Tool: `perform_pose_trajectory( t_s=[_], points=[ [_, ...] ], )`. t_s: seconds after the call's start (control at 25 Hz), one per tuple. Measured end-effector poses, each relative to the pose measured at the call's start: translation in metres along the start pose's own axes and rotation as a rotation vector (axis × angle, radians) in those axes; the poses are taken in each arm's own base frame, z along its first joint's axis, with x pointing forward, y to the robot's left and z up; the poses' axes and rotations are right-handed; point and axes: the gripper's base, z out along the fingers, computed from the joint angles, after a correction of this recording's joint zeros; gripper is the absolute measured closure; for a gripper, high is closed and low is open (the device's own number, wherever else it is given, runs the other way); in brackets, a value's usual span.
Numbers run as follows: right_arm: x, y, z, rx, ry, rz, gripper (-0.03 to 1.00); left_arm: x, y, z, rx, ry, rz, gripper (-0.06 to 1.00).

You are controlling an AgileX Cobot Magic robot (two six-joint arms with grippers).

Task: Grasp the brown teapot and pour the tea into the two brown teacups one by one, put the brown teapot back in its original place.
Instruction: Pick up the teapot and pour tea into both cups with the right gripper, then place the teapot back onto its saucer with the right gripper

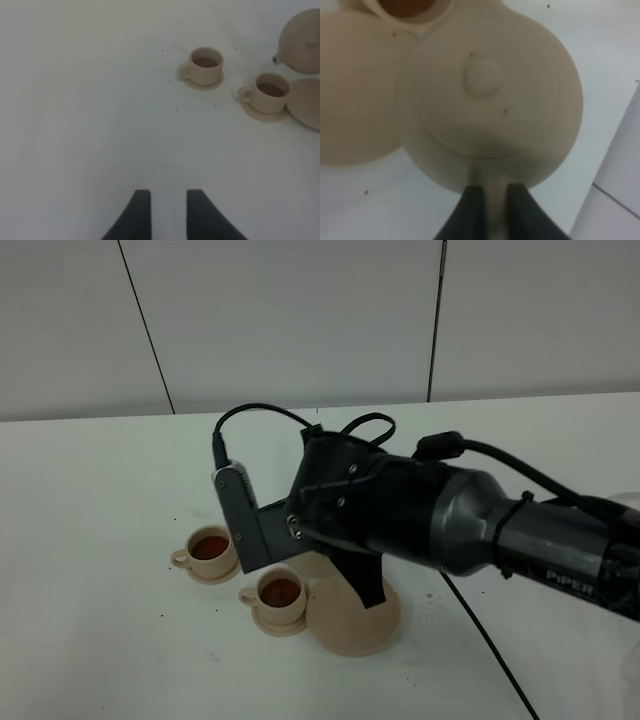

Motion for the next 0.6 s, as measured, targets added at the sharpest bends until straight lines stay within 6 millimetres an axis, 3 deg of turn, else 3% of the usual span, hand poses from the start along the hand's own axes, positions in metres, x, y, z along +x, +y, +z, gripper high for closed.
perform_pose_trajectory(
  t_s=[0.12,0.32,0.6],
  points=[
    [0.013,-0.006,-0.002,-0.02,-0.031,0.08,0.87,0.0,0.0,0.0,0.0,0.0,0.0,0.7],
    [0.04,-0.017,-0.023,-0.044,-0.078,0.204,0.87,0.0,0.0,0.0,0.0,0.0,0.0,0.7],
    [0.062,-0.016,-0.049,-0.147,-0.113,0.331,0.87,0.0,0.0,0.0,0.0,0.0,0.0,0.7]
  ],
)
